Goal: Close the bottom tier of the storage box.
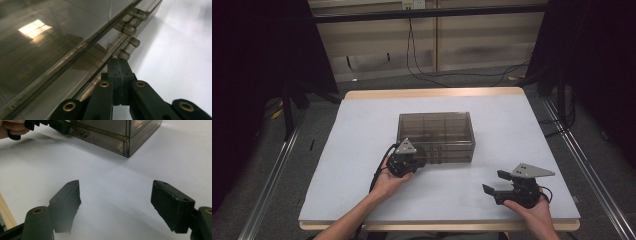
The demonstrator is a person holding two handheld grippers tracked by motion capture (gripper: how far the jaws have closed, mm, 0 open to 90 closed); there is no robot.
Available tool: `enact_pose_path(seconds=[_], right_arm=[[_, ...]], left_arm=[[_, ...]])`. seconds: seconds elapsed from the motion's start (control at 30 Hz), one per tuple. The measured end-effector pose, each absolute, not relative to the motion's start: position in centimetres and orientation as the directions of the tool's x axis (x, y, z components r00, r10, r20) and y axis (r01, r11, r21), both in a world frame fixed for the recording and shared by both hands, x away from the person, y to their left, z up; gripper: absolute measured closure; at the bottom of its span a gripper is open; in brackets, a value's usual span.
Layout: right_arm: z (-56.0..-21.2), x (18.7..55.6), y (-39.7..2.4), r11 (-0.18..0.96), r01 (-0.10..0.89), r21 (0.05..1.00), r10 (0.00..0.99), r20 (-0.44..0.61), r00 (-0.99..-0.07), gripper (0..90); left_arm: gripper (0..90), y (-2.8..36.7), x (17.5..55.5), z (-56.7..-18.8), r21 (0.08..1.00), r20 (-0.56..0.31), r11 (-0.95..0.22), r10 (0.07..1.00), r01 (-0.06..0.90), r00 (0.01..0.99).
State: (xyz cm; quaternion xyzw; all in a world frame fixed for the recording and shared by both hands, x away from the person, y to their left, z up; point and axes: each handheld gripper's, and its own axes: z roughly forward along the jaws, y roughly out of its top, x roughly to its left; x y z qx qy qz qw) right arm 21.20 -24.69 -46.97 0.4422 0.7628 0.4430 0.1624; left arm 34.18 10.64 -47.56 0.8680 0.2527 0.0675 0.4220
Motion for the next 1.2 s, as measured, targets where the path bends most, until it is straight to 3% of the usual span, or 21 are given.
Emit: enact_pose_path(seconds=[0.73, 0.9, 1.1, 1.2], right_arm=[[-46.9, 21.2, -24.9, 0.215, 0.529, 0.821, 0.82, 0.142, -0.554, 23.3], [-46.9, 21.1, -24.9, 0.205, 0.53, 0.823, 0.823, 0.148, -0.548, 22.8], [-46.8, 21.1, -25.0, 0.2, 0.532, 0.823, 0.825, 0.151, -0.545, 22.6], [-46.8, 21.1, -25.0, 0.197, 0.531, 0.824, 0.826, 0.153, -0.543, 21.9]], left_arm=[[90.0, 10.6, 34.2, -47.8, 0.754, -0.084, -0.532, 0.505, 0.386, 0.859], [85.8, 10.9, 34.0, -47.5, 0.768, -0.091, -0.516, 0.5, 0.38, 0.862], [73.5, 10.6, 33.0, -46.9, 0.78, -0.093, -0.524, 0.445, 0.343, 0.891], [60.1, 10.1, 32.1, -46.5, 0.775, -0.074, -0.54, 0.44, 0.33, 0.895]])
